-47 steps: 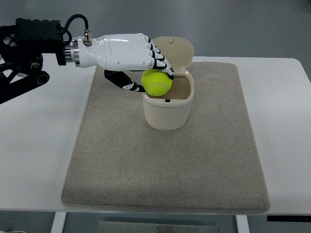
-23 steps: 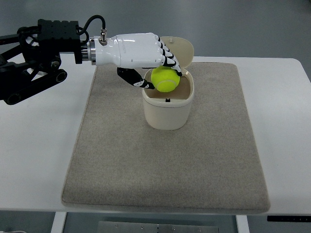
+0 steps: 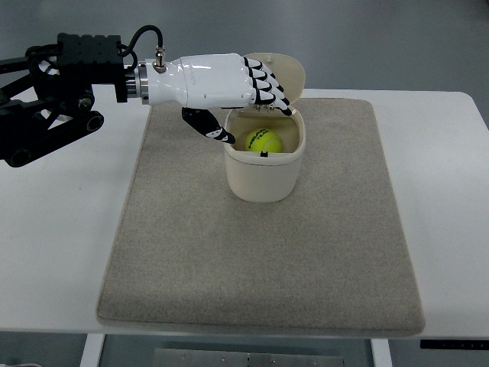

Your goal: Put tennis ball into box with left hand

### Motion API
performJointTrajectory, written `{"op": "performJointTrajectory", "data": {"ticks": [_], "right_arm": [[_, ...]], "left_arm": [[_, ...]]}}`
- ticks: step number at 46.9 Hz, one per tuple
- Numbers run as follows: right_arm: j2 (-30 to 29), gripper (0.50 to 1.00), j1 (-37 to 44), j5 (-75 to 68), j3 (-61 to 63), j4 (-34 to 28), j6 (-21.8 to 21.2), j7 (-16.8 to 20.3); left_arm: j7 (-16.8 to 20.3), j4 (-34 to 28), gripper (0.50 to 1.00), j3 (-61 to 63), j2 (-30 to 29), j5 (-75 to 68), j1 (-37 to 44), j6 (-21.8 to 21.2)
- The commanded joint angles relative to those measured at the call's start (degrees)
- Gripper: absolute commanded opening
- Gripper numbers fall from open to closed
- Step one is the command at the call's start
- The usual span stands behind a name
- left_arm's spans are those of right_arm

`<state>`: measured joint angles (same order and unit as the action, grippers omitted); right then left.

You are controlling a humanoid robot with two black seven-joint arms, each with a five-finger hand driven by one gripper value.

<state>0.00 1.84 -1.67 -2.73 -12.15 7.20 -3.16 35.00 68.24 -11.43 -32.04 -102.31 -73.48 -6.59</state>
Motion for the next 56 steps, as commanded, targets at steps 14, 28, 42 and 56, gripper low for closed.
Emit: {"op": "performJointTrajectory", "data": {"ticks": [14, 28, 42, 56], "right_arm": [[0.0, 0.901, 0.0, 0.0, 0.0, 0.0, 0.0, 0.0], [0.0, 0.901, 0.0, 0.0, 0.0, -0.1, 0.0, 0.0], [0.0, 0.901, 0.0, 0.0, 0.0, 0.0, 0.0, 0.0], [0.0, 0.903, 0.0, 0.0, 0.0, 0.0, 0.0, 0.0]], "left_arm": [[0.0, 8.5, 0.883, 0.1, -12.5, 0.1, -0.3, 5.1], [0.0, 8.6, 0.894, 0.1, -22.9, 8.0, 0.8, 6.9], [0.0, -7.4, 0.921, 0.1, -14.1, 29.7, 4.7, 6.5], [0.0, -17.8, 0.992, -0.1, -4.1, 41.1, 8.3, 6.4]]}}
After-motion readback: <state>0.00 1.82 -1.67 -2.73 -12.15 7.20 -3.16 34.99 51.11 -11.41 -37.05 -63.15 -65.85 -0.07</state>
